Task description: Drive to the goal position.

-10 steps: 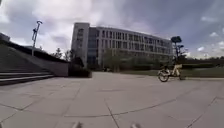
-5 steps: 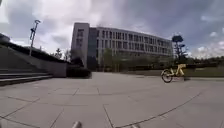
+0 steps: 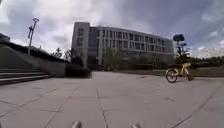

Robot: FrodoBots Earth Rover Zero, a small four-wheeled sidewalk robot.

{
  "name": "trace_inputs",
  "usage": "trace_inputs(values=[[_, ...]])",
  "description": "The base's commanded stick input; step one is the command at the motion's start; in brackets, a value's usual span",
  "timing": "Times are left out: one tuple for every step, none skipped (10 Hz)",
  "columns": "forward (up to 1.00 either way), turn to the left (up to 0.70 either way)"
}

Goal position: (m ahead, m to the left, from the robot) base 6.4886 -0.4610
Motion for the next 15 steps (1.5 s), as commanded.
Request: trace_inputs(values=[[0.7,0.0],[0.7,0.0],[0.7,0.0],[0.7,0.0],[0.7,0.0],[0.7,0.0],[0.7,0.0],[0.7,0.0],[0.7,0.0],[0.7,0.0],[0.7,0.0],[0.7,0.0],[0.7,0.0],[0.7,0.0],[0.7,0.0]])
